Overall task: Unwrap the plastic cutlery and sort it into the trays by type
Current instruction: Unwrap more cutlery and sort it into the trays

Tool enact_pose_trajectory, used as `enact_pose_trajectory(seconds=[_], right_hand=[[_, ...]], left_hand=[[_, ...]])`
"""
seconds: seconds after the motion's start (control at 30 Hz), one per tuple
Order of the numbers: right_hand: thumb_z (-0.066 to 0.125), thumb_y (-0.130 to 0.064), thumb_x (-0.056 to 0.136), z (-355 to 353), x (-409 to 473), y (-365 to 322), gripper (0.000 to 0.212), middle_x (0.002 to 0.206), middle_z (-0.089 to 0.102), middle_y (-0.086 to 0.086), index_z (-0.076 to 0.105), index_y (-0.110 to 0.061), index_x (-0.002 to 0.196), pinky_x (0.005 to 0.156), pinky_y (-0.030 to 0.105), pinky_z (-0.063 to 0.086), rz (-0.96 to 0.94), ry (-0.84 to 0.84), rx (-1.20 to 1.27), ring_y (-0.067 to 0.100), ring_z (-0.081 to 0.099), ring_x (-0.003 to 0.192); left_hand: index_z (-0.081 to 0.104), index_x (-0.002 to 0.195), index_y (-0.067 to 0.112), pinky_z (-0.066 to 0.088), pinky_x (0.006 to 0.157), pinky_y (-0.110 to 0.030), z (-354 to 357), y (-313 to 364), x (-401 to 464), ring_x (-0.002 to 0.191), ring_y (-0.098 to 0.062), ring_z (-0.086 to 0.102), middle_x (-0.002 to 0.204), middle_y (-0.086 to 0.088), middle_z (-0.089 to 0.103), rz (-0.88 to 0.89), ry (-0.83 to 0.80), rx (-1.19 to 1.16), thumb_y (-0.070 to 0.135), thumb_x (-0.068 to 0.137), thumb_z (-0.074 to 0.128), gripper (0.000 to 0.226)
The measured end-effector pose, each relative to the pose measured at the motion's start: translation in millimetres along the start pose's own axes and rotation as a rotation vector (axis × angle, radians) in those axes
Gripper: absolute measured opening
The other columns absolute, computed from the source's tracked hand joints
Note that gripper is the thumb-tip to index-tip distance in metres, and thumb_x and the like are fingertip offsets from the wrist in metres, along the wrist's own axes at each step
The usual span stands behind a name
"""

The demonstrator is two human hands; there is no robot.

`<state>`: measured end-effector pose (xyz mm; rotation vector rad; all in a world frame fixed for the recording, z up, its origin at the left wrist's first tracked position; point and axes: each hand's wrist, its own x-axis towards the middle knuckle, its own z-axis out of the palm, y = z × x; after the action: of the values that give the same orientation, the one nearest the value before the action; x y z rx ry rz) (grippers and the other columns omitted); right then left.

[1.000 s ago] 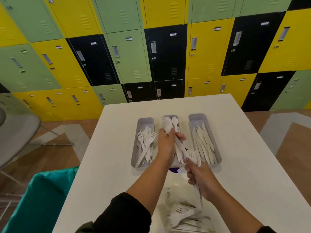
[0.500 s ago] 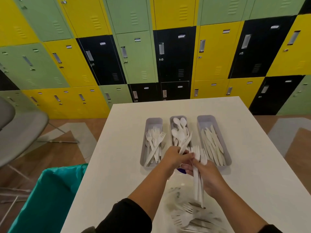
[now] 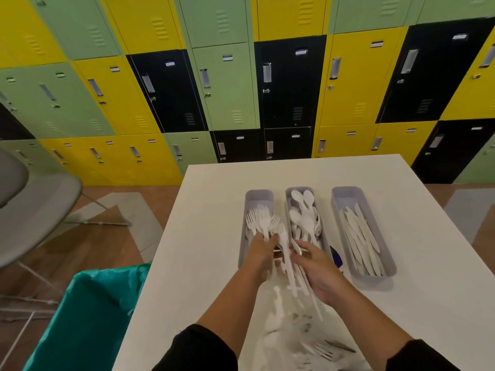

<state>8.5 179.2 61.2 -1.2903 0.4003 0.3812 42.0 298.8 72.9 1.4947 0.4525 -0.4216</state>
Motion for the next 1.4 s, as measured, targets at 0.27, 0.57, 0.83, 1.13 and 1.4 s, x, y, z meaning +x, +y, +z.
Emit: enact_pose_trajectory(seconds=[0.27, 0.57, 0.83, 1.13, 1.4], right_hand=[[0.039, 0.001, 0.092, 52.8, 51.3, -12.9, 0.029, 0.087, 0.070, 0.006, 0.065, -0.008, 0.103, 0.084, 0.042, 0.054, -0.032, 0.146, -0.036, 0.025, 0.067, 0.084], [0.039, -0.016, 0.097, 94.9, 107.7, -36.3, 0.032, 0.106, 0.066, 0.015, 0.056, -0.011, 0.124, 0.070, 0.032, 0.052, -0.037, 0.116, 0.031, 0.028, 0.064, 0.095], [0.035, -0.029, 0.100, 84.1, 108.3, -32.6, 0.044, 0.139, 0.049, 0.003, 0.034, -0.023, 0.144, 0.079, 0.019, 0.046, -0.052, 0.046, 0.056, 0.019, 0.050, 0.121], [0.052, 0.000, 0.091, 57.0, 71.6, -27.7, 0.029, 0.107, 0.064, -0.002, 0.062, -0.019, 0.111, 0.070, 0.011, 0.043, -0.230, 0.101, -0.123, 0.007, 0.059, 0.100], [0.057, 0.002, 0.086, 22.6, 8.9, -16.4, 0.024, 0.093, 0.067, -0.002, 0.065, -0.021, 0.090, 0.068, 0.010, 0.048, -0.295, 0.126, -0.244, 0.012, 0.063, 0.091]], left_hand=[[0.047, 0.118, 0.000, 0.057, 0.062, -0.020, -35.9, 29.4, 44.5, 0.082, -0.024, 0.064, 0.097, -0.010, 0.061, 0.120, 0.117, 0.300, 0.011, 0.093, 0.053, 0.028], [0.053, 0.081, 0.014, 0.042, 0.063, -0.027, -46.7, 53.9, 76.1, 0.082, -0.022, 0.054, 0.091, -0.014, 0.062, 0.273, 0.094, 0.529, 0.017, 0.093, 0.046, 0.014], [0.058, 0.087, 0.009, 0.032, 0.061, -0.024, -42.3, 36.6, 72.8, 0.081, -0.017, 0.048, 0.099, -0.017, 0.064, 0.275, 0.044, 0.829, 0.004, 0.092, 0.040, 0.019], [0.048, 0.128, 0.003, 0.031, 0.077, -0.012, -34.0, 16.7, 41.9, 0.112, -0.022, 0.052, 0.127, -0.011, 0.054, 0.428, 0.145, 0.888, -0.001, 0.093, 0.036, 0.037], [0.054, 0.117, 0.014, 0.045, 0.090, -0.021, -7.5, -7.1, -22.0, 0.107, -0.011, 0.054, 0.118, 0.002, 0.054, 0.612, 0.115, 0.794, 0.013, 0.092, 0.052, 0.025]])
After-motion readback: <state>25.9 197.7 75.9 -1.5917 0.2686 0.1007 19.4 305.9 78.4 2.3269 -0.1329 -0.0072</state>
